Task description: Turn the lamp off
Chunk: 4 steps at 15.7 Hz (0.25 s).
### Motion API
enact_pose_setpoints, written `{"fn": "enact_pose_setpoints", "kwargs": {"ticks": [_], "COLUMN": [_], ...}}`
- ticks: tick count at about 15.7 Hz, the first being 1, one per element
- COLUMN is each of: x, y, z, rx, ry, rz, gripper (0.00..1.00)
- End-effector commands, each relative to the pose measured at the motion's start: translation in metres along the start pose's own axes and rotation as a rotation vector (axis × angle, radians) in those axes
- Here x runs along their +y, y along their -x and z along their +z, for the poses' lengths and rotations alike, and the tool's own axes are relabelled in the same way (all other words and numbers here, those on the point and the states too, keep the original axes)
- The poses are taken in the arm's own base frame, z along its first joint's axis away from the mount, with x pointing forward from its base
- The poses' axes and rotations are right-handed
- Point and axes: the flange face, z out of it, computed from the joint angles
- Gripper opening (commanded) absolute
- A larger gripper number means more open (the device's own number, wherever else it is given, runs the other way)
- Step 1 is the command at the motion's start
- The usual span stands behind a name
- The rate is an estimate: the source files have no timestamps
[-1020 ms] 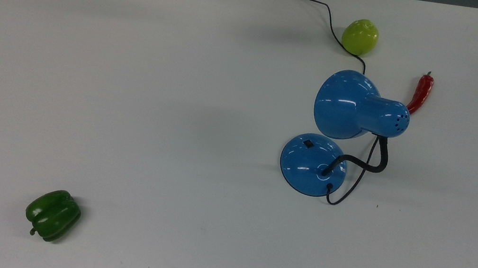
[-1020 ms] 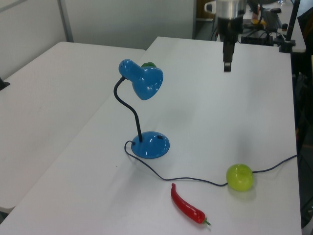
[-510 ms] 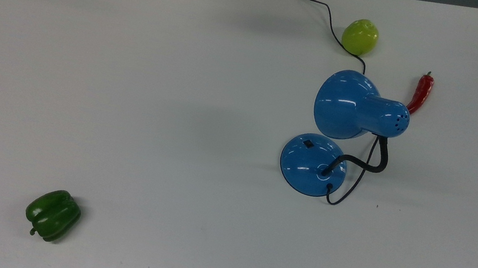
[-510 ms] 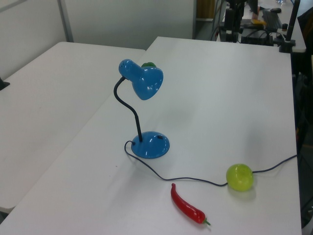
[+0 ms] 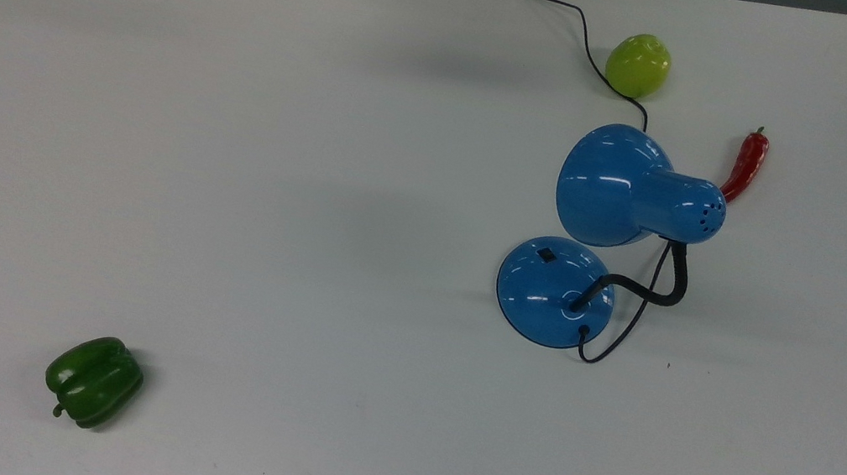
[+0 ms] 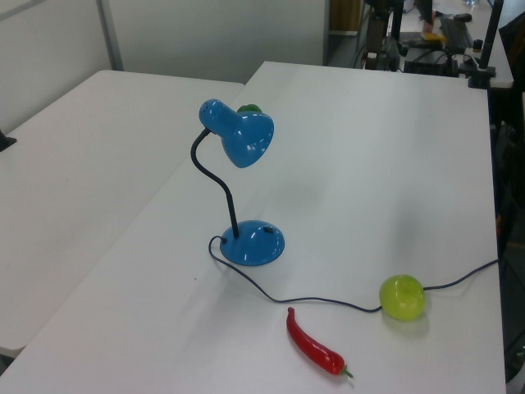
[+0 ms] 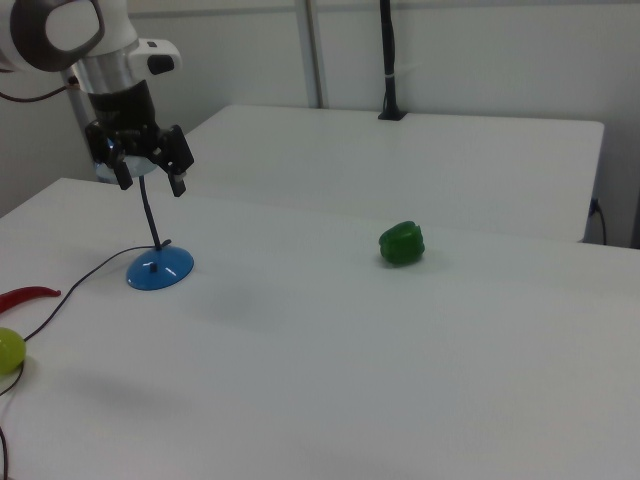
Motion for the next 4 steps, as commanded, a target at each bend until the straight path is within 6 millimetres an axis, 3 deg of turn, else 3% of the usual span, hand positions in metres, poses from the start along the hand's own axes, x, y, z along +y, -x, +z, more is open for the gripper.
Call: {"fn": "enact_pose_setpoints", "kwargs": {"ticks": [1, 4], "x": [-0.0024, -0.0026], "y": [-0.0016, -0.001], "z": [-0.0008, -0.0022], "rx": [0.023, 0.023], "ry": [-0.003, -0.005], "rz": [-0.031, -0.027], "gripper": [1.0, 1.0]}}
